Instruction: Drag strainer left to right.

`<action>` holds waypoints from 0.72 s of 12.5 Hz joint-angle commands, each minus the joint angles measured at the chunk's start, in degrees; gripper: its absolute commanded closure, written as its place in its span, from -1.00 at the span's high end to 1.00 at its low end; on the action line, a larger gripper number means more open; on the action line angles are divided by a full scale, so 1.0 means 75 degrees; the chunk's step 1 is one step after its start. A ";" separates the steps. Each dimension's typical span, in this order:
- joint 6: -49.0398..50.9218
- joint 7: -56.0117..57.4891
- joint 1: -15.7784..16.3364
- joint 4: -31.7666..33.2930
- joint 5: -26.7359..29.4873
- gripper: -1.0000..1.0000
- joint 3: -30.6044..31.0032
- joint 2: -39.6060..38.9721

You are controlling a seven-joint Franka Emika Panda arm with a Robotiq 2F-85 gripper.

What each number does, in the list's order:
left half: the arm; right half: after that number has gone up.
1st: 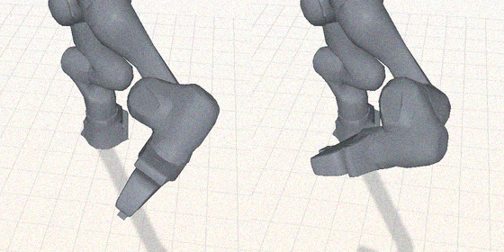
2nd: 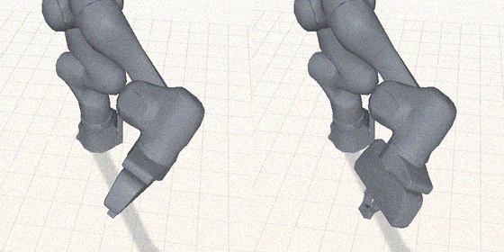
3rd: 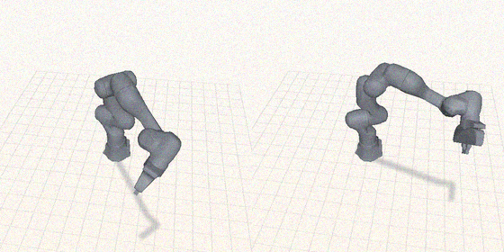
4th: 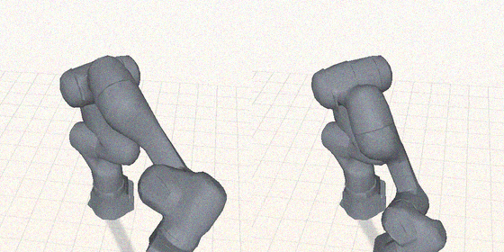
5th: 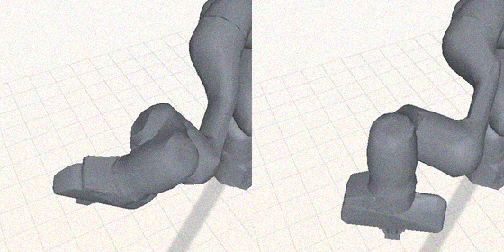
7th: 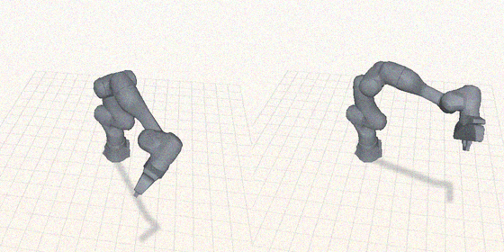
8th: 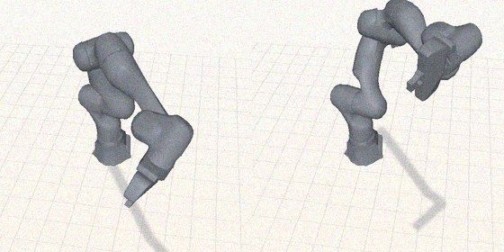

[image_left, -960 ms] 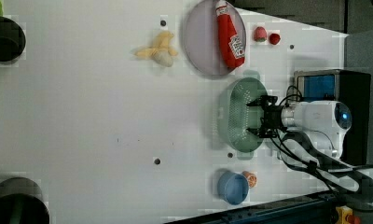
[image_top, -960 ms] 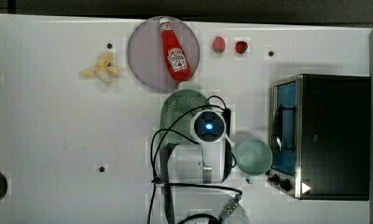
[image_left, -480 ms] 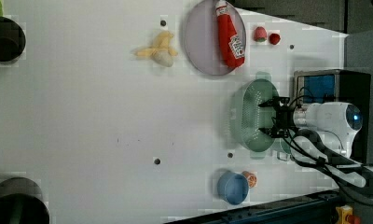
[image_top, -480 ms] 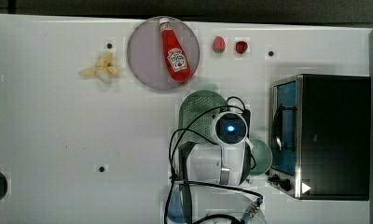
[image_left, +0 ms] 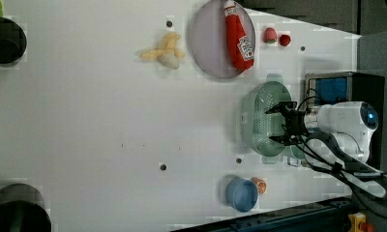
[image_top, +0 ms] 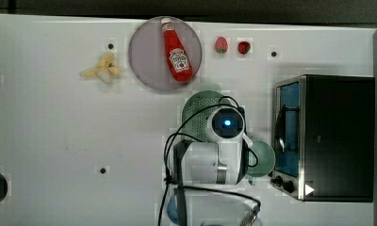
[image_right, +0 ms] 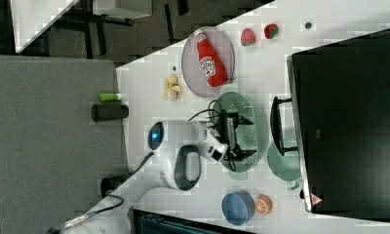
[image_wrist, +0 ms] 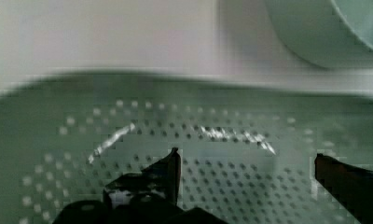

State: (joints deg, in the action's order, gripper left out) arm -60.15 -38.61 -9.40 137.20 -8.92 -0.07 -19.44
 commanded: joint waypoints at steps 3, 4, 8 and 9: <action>0.3153 0.1410 -0.0027 -0.1066 -0.0010 1.00 0.0881 0.2250; 0.3816 0.1727 -0.0025 -0.1323 0.0089 1.00 0.0945 0.2609; 0.5774 0.3578 -0.0034 -0.2166 0.1272 1.00 0.0842 0.4000; 0.6178 0.3879 -0.0034 -0.2316 0.1482 1.00 0.0777 0.4287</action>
State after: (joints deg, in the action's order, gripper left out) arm -14.70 -17.00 -8.11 118.51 1.24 6.91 13.81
